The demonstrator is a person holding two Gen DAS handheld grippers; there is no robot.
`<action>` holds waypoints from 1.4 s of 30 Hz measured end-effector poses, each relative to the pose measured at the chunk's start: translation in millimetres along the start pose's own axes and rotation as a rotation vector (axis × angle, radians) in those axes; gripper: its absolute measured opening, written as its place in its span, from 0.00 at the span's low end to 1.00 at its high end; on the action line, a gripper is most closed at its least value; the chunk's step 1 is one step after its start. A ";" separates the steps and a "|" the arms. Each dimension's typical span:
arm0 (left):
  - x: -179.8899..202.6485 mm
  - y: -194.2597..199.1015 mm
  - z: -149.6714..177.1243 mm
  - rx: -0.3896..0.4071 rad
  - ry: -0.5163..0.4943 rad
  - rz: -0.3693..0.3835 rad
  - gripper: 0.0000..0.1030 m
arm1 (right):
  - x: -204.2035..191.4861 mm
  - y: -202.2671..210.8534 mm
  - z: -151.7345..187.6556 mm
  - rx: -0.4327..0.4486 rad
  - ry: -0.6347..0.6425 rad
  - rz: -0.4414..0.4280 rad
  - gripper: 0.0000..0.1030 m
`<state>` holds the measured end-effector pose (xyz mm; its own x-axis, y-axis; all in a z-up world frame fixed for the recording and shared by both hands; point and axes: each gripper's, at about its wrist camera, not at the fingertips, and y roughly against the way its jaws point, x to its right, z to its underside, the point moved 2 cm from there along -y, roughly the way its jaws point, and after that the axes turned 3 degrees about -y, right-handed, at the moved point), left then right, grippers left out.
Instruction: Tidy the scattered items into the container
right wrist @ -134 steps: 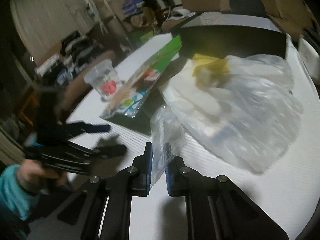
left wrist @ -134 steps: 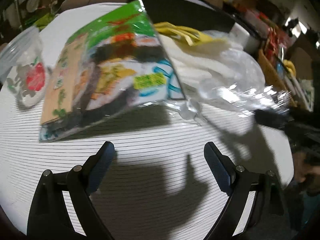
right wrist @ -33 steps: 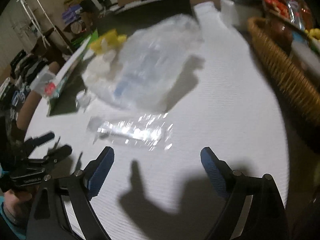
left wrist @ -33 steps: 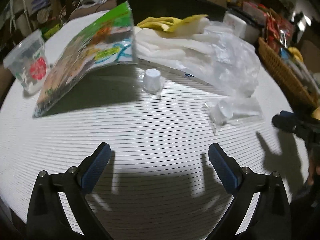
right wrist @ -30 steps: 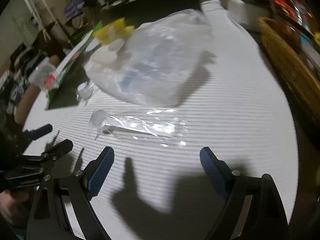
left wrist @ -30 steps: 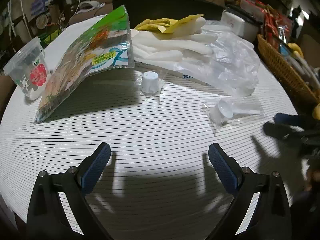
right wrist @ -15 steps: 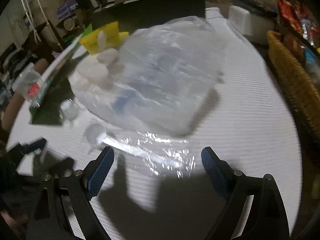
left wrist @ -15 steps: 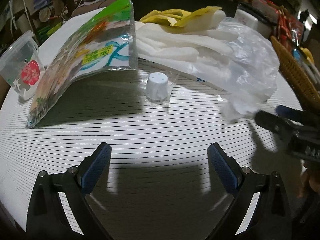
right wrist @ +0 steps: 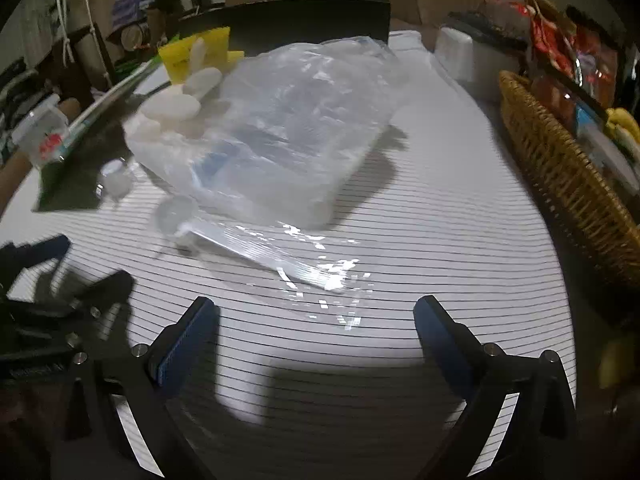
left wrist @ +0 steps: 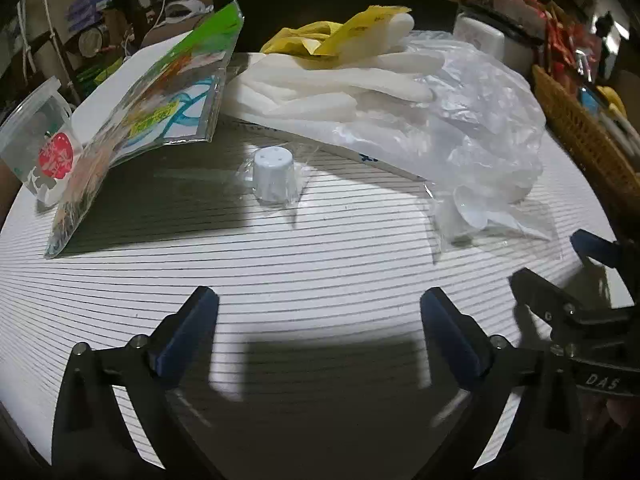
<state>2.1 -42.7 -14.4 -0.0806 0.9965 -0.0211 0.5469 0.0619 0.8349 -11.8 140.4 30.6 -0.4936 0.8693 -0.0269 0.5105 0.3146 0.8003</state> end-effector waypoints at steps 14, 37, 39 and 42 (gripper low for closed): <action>3.2 -2.9 -2.6 0.019 0.013 -0.012 1.00 | 16.0 -4.0 -3.9 -0.001 -0.043 0.042 1.00; 5.3 -3.0 -2.9 0.019 0.017 -0.012 1.00 | 16.1 -4.1 -4.3 -0.001 -0.043 0.045 1.00; 5.5 -3.1 -3.0 0.019 0.017 -0.012 1.00 | 16.1 -4.1 -4.3 -0.001 -0.043 0.044 1.00; 5.5 -3.1 -3.0 0.019 0.017 -0.012 1.00 | 16.1 -4.1 -4.2 -0.001 -0.043 0.044 1.00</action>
<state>-2.6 -37.5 -15.4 -0.1015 0.9946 -0.0215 0.5614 0.0751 0.8242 -24.9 151.5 29.4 -0.4398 0.8980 -0.0171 0.5305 0.2750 0.8019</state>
